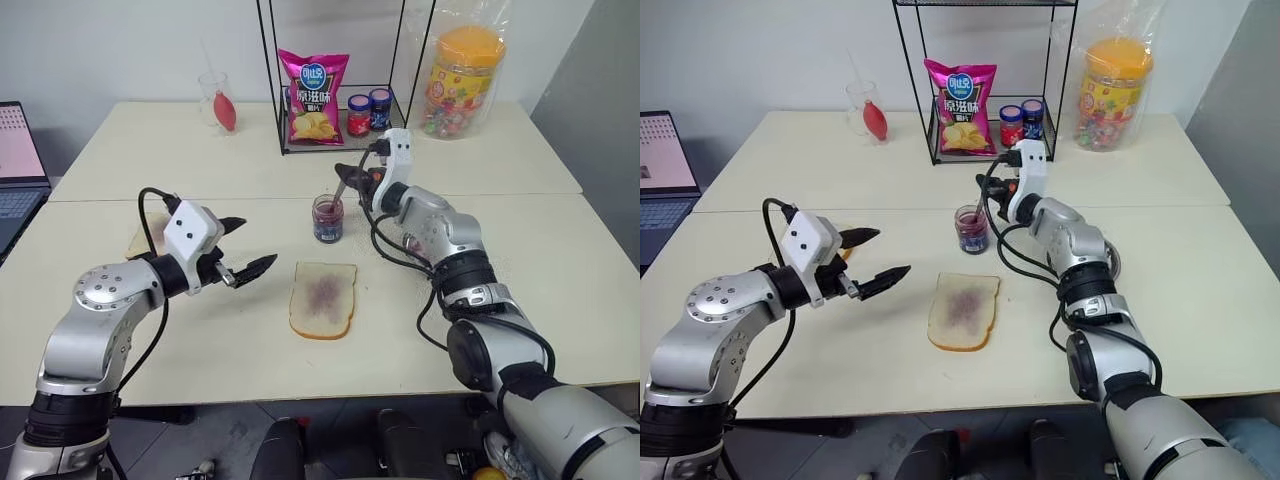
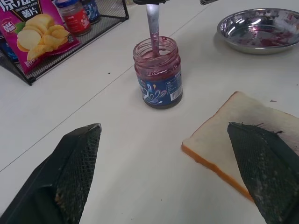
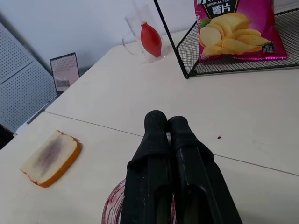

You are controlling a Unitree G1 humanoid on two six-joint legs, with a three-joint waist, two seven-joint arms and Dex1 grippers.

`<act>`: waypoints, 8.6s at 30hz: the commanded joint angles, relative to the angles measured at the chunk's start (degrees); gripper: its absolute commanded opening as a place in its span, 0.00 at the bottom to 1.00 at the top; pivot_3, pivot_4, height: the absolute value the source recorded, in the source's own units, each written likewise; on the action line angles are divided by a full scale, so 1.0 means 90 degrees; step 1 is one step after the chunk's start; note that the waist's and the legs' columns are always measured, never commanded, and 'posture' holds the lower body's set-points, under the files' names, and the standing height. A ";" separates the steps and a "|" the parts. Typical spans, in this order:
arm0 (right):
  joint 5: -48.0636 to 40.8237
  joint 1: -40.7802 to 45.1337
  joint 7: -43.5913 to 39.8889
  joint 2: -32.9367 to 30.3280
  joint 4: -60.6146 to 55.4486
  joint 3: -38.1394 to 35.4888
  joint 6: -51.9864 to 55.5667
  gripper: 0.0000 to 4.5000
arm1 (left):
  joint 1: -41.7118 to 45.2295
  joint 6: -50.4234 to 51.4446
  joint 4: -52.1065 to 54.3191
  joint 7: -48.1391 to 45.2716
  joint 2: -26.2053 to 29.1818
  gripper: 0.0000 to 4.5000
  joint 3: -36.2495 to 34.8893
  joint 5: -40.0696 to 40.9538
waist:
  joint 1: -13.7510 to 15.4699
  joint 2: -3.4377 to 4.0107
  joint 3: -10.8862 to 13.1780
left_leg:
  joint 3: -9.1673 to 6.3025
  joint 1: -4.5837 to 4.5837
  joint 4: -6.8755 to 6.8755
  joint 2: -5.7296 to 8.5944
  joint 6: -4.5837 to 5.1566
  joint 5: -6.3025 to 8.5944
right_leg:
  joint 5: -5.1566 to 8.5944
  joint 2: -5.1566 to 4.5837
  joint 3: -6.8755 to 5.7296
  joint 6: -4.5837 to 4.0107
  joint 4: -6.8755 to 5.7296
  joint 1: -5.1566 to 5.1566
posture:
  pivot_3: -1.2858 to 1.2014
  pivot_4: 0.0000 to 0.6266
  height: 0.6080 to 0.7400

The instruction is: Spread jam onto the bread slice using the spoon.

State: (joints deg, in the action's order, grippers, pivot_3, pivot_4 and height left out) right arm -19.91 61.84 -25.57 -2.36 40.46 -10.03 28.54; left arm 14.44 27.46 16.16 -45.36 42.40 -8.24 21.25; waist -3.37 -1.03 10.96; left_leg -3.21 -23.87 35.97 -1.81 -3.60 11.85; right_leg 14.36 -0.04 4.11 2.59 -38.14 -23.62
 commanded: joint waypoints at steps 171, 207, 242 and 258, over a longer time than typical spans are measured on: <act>-0.0393 -0.3263 -0.0066 -0.2128 -0.7005 0.2590 0.0675 0.01 | -0.2599 -0.1230 0.0676 -0.1354 0.0705 1.00 -0.0492 0.0126 | 0.0032 -0.0011 -0.0007 | 0.0019 -0.0029 -0.0002 -0.0005 0.0000 0.0000 | 0.0029 -0.0006 0.0006 0.0003 0.0003 -0.0043 | 0.52 0.24 1.00; -0.1836 -0.3215 0.1870 0.0958 -0.5064 0.1111 0.2542 0.01 | -0.2255 -0.1475 0.0267 -0.1380 0.0503 1.00 -0.0322 0.0024 | -0.0017 -0.0015 -0.0010 | 0.0015 -0.0006 -0.0003 -0.0012 0.0000 0.0000 | 0.0043 0.0003 0.0003 -0.0014 -0.0069 -0.0054 | 0.52 0.24 1.00; -0.3834 -0.3180 0.2883 0.0436 -0.5781 -0.1028 0.4512 0.01 | -0.1863 -0.1226 0.0552 -0.1347 0.0523 1.00 -0.0022 0.0132 | -0.0030 -0.0017 -0.0010 | 0.0012 -0.0006 -0.0006 -0.0016 0.0000 0.0000 | 0.0048 0.0013 0.0007 -0.0013 -0.0073 -0.0054 | 0.52 0.24 1.00; -0.3443 -0.3874 0.2736 0.0251 -0.5715 -0.0392 0.4390 0.01 | -0.1828 -0.1166 0.0688 -0.1291 0.0491 1.00 0.0136 0.0114 | -0.0060 -0.0016 -0.0010 | 0.0011 -0.0006 -0.0007 -0.0016 0.0000 0.0000 | 0.0053 0.0013 0.0007 -0.0021 -0.0072 -0.0053 | 0.52 0.24 1.00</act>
State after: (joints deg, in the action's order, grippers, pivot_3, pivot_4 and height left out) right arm -50.91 27.46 -0.20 0.94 -9.77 -13.84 68.37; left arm -2.57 17.05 19.99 -57.13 46.82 -6.87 21.89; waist -3.92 -1.17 10.87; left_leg -3.10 -23.93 35.90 -1.95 -3.60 11.84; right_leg 14.83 0.07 4.17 2.40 -38.78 -24.10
